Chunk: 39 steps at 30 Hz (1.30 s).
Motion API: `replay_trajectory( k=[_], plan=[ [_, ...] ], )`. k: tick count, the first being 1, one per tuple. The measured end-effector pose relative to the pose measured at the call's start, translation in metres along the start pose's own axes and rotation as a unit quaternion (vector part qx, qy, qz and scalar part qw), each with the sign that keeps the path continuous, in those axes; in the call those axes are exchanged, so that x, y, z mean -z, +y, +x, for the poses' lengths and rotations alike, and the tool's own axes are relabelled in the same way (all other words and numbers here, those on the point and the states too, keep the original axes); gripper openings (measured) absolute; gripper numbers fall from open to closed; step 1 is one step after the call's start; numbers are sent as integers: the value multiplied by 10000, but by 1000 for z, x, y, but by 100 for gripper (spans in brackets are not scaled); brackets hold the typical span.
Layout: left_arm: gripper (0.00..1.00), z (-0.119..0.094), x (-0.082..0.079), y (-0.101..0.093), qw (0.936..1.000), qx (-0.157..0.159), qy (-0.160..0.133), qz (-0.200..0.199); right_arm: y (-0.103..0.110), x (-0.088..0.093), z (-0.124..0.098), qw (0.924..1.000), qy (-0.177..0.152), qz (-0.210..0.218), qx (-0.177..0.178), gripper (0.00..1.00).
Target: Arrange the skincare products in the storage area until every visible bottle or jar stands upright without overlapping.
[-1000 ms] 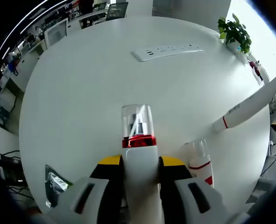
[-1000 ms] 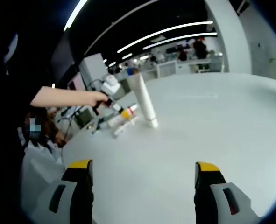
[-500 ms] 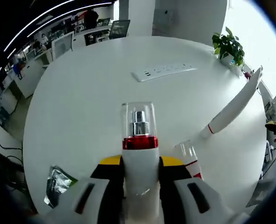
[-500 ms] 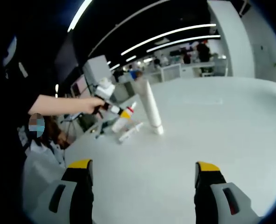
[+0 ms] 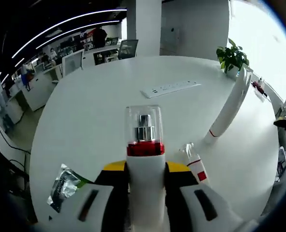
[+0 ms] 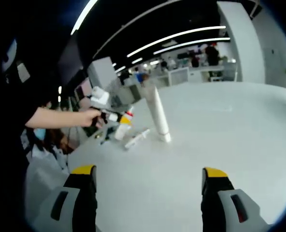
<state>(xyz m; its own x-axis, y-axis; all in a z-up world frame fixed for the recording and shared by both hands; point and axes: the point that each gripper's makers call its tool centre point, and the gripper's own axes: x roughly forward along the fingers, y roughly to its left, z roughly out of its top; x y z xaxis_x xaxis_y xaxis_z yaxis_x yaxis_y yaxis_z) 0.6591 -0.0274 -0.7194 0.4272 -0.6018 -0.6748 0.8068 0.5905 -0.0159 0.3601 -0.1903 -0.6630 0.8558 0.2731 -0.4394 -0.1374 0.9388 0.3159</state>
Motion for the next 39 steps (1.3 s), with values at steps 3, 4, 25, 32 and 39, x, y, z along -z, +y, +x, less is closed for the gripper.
replay_trajectory(
  k=[3, 4, 25, 32, 39],
  plan=[
    [28, -7, -5, -1, 9999, 19, -133, -29, 2, -3, 1, 10000, -15, -12, -21, 88],
    [28, -9, -7, -2, 9998, 36, -170, -37, 4, -4, 2, 10000, -18, -26, -35, 88],
    [28, -126, -81, -51, 9870, 367, -1488, -482, 99, -137, 20, 9791, -1529, 1133, -717, 69],
    [28, -163, -104, -83, 9813, 576, -1814, -287, 129, -172, 46, 9805, -1438, 885, -1002, 67],
    [28, -197, -112, -117, 9777, 508, -2005, 359, 145, -199, 55, 9745, -1346, 1241, -1298, 63]
  ],
)
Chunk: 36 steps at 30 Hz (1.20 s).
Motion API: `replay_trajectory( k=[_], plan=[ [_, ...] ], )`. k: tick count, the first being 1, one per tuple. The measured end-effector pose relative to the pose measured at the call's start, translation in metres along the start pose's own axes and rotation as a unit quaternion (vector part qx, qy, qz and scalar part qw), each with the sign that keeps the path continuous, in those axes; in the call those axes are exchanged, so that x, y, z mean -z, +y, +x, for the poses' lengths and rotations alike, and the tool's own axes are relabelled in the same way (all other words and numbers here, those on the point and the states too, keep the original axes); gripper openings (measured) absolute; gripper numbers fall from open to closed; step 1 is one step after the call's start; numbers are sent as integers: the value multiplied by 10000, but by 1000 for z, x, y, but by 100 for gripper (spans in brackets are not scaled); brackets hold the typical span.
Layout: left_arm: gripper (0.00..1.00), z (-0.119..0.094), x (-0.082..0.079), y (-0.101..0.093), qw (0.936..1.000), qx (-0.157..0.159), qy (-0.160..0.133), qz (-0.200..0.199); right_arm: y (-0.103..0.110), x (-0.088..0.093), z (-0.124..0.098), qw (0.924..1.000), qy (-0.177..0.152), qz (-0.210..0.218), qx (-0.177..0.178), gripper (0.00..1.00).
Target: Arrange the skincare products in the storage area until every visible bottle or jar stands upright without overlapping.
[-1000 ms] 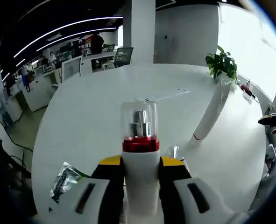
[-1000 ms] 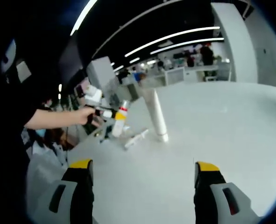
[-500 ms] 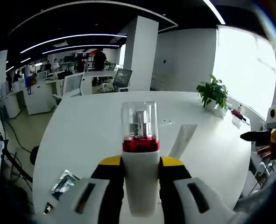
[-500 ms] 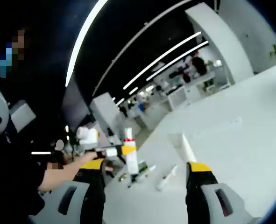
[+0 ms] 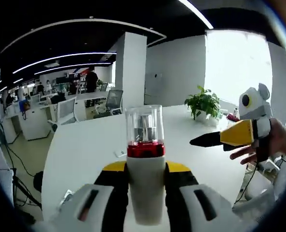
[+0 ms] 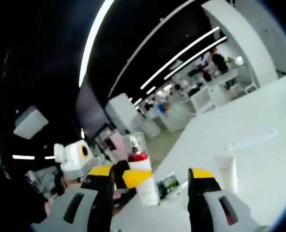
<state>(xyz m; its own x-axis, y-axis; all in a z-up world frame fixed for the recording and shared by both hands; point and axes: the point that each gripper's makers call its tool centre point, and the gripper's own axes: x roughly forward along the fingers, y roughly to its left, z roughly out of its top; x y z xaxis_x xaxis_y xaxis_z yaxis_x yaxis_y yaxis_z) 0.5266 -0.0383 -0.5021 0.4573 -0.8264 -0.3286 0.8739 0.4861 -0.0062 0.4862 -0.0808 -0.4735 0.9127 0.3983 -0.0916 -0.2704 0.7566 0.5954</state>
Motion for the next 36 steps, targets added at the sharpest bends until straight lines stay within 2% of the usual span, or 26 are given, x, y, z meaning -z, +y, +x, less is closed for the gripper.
replay_trajectory(
  k=[3, 6, 7, 10, 14, 18, 26, 28, 29, 33, 36],
  plan=[
    [28, -8, -5, -13, 9999, -1, -26, 169, 12, -1, 5, 9999, 116, -40, -45, 62],
    [28, -9, -12, -21, 9988, -47, -50, 481, 22, 7, 8, 9990, 381, -183, -117, 60],
    [28, -10, -13, -22, 9986, -49, -49, 519, 32, 17, 7, 9983, 524, -224, -135, 59],
    [28, -14, -21, -32, 9966, -31, -93, 824, 40, 23, 7, 9972, 679, -252, -204, 58],
    [28, -24, -25, -47, 9948, -21, -118, 1014, 41, 20, 4, 9970, 675, -366, -137, 54],
    [28, -33, -28, -62, 9914, 0, -144, 1298, 48, 16, -1, 9963, 671, -522, -147, 46],
    [28, -45, -34, -71, 9911, 29, -156, 1318, 63, 15, -15, 9955, 628, -666, -239, 40],
    [28, -47, -35, -75, 9909, 64, -171, 1337, 80, 16, -19, 9941, 615, -637, -623, 30],
    [28, -49, -37, -77, 9906, 96, -178, 1356, 75, 18, -19, 9938, 638, -785, -463, 29],
    [28, -57, -39, -83, 9901, 129, -201, 1386, 80, 20, -24, 9939, 598, -758, -529, 28],
    [28, -63, -42, -88, 9890, 142, -243, 1452, 83, 18, -28, 9944, 437, -809, -524, 24]
  ],
)
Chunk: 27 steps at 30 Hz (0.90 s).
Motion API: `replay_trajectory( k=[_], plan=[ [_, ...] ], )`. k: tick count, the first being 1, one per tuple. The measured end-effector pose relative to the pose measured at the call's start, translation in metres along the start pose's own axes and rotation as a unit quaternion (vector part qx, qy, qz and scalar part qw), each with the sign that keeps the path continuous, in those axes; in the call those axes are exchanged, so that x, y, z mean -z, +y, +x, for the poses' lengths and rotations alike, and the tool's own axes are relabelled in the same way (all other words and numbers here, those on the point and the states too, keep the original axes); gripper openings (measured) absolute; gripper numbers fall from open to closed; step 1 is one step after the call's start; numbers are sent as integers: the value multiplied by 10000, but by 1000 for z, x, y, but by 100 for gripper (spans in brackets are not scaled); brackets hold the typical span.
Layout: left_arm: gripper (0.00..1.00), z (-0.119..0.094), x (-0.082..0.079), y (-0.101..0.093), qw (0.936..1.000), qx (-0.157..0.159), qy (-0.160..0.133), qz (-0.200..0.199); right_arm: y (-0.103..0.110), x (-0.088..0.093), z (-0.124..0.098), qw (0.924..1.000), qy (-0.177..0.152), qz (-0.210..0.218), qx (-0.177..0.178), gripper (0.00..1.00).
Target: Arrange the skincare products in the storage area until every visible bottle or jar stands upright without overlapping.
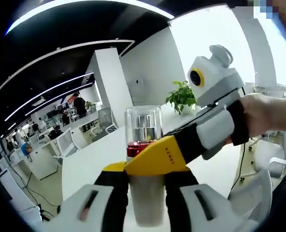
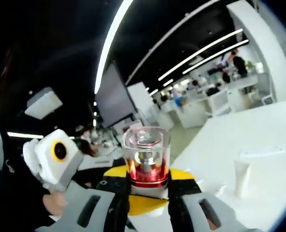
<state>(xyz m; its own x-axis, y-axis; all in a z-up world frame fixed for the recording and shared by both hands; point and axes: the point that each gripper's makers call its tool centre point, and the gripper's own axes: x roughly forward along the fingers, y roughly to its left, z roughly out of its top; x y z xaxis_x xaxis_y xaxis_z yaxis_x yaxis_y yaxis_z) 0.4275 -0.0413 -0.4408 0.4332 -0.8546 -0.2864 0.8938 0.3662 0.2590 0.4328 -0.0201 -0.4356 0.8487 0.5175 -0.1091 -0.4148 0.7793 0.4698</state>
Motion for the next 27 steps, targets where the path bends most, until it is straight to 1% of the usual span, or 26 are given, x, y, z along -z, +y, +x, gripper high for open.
replay_trajectory(
  k=[5, 6, 9, 14, 17, 18, 20, 21, 23, 25, 26, 27],
  plan=[
    [29, -3, -7, -2, 10000, -1, -49, 29, 3, -7, -5, 9996, -220, 88, 163, 23],
    [29, -3, -9, -3, 10000, 24, -80, 11, 3, -9, -6, 9994, -268, 4, 214, 22],
    [30, -6, -12, -8, 9999, 124, -101, -4, 3, -10, -10, 9994, -189, 88, 265, 22],
    [31, -15, -21, -17, 9993, 249, -277, -28, 8, -16, -20, 9992, -256, 299, 56, 22],
    [32, -21, -30, -20, 9983, 325, -482, 9, 16, -23, -26, 9986, -317, 394, -182, 22],
    [33, -20, -32, -20, 9981, 341, -509, 17, 18, -24, -28, 9984, -321, 396, -258, 22],
    [33, -23, -41, -21, 9965, 476, -668, -144, 22, -29, -31, 9981, -357, 328, -380, 22],
    [32, -27, -47, -22, 9942, 609, -803, -384, 23, -31, -33, 9981, -355, 295, -414, 21],
    [32, -31, -49, -23, 9927, 775, -792, -471, 22, -35, -37, 9979, -363, 291, -458, 21],
    [32, -37, -52, -22, 9907, 870, -883, -562, 20, -38, -41, 9976, -372, 293, -497, 21],
    [33, -40, -52, -26, 9884, 1033, -877, -684, 19, -39, -44, 9973, -391, 331, -524, 21],
    [34, -41, -51, -26, 9886, 1058, -836, -668, 18, -40, -45, 9970, -402, 347, -555, 21]
  ],
)
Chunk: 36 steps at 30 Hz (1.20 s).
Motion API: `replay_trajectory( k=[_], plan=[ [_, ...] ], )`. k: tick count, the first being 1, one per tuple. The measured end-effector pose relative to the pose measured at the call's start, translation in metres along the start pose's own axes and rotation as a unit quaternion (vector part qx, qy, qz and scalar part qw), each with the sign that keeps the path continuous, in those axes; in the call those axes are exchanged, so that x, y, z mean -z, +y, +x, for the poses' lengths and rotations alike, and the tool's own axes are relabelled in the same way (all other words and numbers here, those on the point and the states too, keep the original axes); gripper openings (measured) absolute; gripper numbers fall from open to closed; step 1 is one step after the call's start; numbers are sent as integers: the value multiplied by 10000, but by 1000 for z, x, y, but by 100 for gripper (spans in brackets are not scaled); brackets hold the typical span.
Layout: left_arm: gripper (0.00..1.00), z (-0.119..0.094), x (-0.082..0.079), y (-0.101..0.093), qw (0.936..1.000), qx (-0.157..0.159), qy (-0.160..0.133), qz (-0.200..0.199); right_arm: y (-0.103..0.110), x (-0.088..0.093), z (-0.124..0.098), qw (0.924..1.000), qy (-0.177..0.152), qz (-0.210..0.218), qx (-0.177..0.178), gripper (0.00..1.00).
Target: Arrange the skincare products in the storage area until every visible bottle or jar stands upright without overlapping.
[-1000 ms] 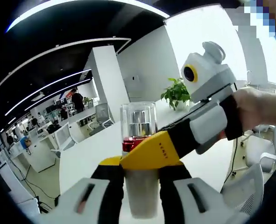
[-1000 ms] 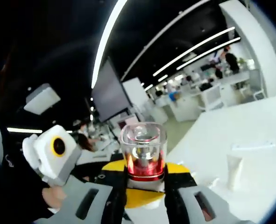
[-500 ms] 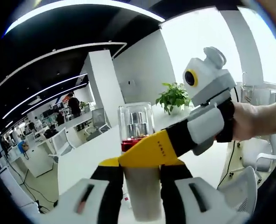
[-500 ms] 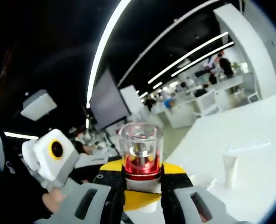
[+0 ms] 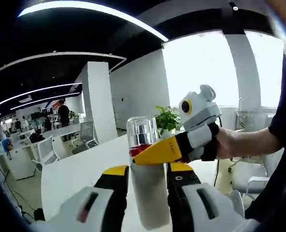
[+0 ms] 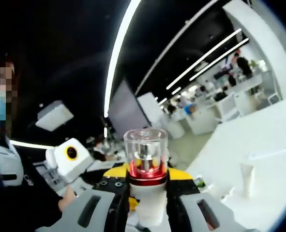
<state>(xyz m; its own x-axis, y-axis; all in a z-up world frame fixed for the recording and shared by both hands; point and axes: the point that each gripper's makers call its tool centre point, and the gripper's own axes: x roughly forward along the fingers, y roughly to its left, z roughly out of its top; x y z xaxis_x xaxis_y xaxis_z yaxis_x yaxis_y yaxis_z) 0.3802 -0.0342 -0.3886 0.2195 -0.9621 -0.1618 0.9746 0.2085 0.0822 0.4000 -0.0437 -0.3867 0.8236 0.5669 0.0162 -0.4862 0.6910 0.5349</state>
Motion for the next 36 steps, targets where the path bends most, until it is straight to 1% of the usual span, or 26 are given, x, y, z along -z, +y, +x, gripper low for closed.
replay_trajectory(
  k=[2, 4, 5, 7, 10, 11, 12, 13, 14, 16, 17, 19, 20, 22, 23, 26, 27, 28, 29, 30, 31, 32, 33, 34, 35, 36],
  plan=[
    [41, -3, 3, -4, 9998, 166, 52, 77, 4, -5, -4, 9998, -34, 16, -180, 21],
    [50, -5, 6, -14, 9975, 588, 10, -389, 11, -11, -7, 9991, -33, 40, -420, 21],
    [52, -7, 6, -15, 9945, 779, -71, -700, 21, -14, -10, 9977, -41, -58, -680, 21],
    [55, -11, 2, -17, 9897, 1047, -195, -961, 34, -19, -14, 9945, -33, -74, -1044, 21],
    [56, -21, -7, -31, 9709, 1820, -233, -1538, 66, -29, -23, 9821, -32, 23, -1882, 21],
    [56, -27, -16, -40, 9584, 2245, -307, -1737, 74, -30, -26, 9775, 22, 22, -2111, 21],
    [56, -31, -21, -44, 9501, 2471, -343, -1874, 81, -31, -27, 9742, 49, 50, -2257, 21],
    [55, -33, -30, -46, 9425, 2639, -475, -1994, 93, -33, -29, 9673, 85, 83, -2535, 21],
    [54, -40, -40, -53, 9310, 2953, -576, -2068, 101, -32, -31, 9633, 137, 78, -2680, 21],
    [53, -47, -53, -59, 9170, 3269, -652, -2190, 110, -33, -32, 9559, 214, 78, -2928, 21],
    [52, -49, -57, -62, 9141, 3364, -668, -2164, 113, -34, -33, 9534, 242, 85, -3008, 21],
    [52, -55, -63, -71, 9044, 3644, -648, -2125, 116, -34, -32, 9498, 264, 112, -3116, 21],
    [52, -58, -64, -76, 8980, 3809, -609, -2115, 119, -34, -33, 9468, 290, 136, -3201, 21],
    [52, -59, -64, -80, 8904, 3961, -630, -2151, 124, -34, -34, 9428, 308, 176, -3315, 21],
    [52, -62, -66, -85, 8785, 4166, -690, -2232, 126, -34, -35, 9404, 325, 191, -3380, 21],
    [46, -60, -64, -87, 8589, 4449, -907, -2372, 130, -32, -36, 9359, 387, 227, -3494, 21],
    [43, -59, -62, -88, 8461, 4622, -969, -2472, 133, -31, -35, 9335, 414, 247, -3553, 21],
    [42, -59, -62, -90, 8306, 4831, -1044, -2564, 136, -31, -35, 9313, 438, 269, -3606, 21],
    [41, -58, -64, -91, 8244, 4888, -1143, -2613, 138, -32, -34, 9291, 459, 297, -3658, 21],
    [40, -60, -67, -92, 8141, 5035, -1279, -2595, 142, -32, -35, 9256, 477, 323, -3742, 21],
    [40, -65, -72, -95, 7970, 5294, -1380, -2558, 148, -33, -35, 9211, 501, 350, -3845, 21],
    [41, -67, -75, -98, 7889, 5405, -1428, -2549, 152, -34, -35, 9175, 515, 374, -3926, 21],
    [40, -71, -83, -101, 7793, 5531, -1637, -2449, 158, -35, -36, 9124, 527, 407, -4038, 21],
    [39, -75, -86, -104, 7714, 5658, -1680, -2379, 160, -36, -35, 9109, 529, 424, -4070, 21],
    [38, -80, -89, -109, 7599, 5834, -1698, -2308, 166, -38, -36, 9050, 521, 447, -4199, 21],
    [36, -84, -91, -113, 7532, 5951, -1748, -2192, 169, -39, -35, 9036, 505, 458, -4230, 21]
  ],
)
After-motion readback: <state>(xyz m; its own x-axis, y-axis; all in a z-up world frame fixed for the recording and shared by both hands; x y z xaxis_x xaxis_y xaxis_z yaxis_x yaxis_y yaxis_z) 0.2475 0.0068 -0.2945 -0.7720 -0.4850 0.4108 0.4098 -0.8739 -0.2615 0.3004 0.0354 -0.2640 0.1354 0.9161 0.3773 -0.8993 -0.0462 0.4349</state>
